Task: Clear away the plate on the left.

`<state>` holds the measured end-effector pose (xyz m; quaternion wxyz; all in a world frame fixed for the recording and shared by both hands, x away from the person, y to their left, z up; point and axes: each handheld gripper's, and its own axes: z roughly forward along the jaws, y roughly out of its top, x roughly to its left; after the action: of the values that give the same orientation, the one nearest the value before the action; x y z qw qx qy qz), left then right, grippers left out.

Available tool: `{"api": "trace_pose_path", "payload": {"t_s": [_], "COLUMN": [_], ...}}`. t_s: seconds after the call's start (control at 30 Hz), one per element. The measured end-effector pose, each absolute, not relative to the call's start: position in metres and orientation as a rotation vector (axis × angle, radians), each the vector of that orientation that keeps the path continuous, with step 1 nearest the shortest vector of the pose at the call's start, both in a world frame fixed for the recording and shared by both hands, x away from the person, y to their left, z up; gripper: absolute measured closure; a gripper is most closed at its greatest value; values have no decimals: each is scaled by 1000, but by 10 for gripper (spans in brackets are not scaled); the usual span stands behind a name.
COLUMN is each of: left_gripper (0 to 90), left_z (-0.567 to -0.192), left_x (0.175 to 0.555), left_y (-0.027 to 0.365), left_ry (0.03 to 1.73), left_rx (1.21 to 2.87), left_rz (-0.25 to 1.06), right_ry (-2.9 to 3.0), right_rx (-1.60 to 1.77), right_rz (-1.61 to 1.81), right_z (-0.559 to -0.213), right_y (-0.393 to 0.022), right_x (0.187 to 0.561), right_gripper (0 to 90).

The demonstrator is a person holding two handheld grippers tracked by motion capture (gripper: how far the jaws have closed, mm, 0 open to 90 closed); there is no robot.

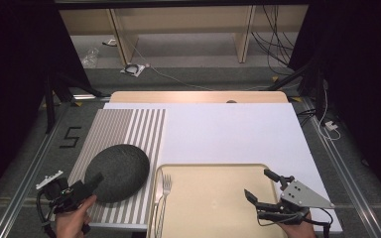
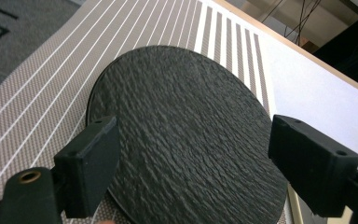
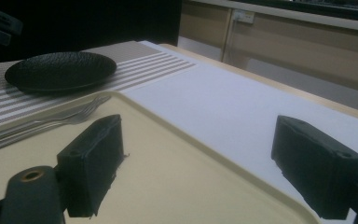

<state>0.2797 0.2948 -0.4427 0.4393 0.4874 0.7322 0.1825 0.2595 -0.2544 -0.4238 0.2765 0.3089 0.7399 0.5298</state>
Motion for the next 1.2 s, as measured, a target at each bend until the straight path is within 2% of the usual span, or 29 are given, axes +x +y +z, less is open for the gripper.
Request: {"api": "trace_pose_path", "payload": {"t_s": [0.3,0.73,1.2], "left_gripper": [160,162,168], "left_z": [-449,-465,-480], "left_x": [275,269,267], "left_y": [305,316,320], "left_ry": [1903,1994,2032], "left_rx": [1076,837,737], "left_rz": [368,156,-26], "right_ry": [1990,1992,1997], "right_rx": [832,828,828], "right_rz": [1417,1414,1410], "right_z": [-424,-424,-424], "right_y": [-254,-253,-253], "right_x": [259,259,258], "right_gripper": [175,175,176]}}
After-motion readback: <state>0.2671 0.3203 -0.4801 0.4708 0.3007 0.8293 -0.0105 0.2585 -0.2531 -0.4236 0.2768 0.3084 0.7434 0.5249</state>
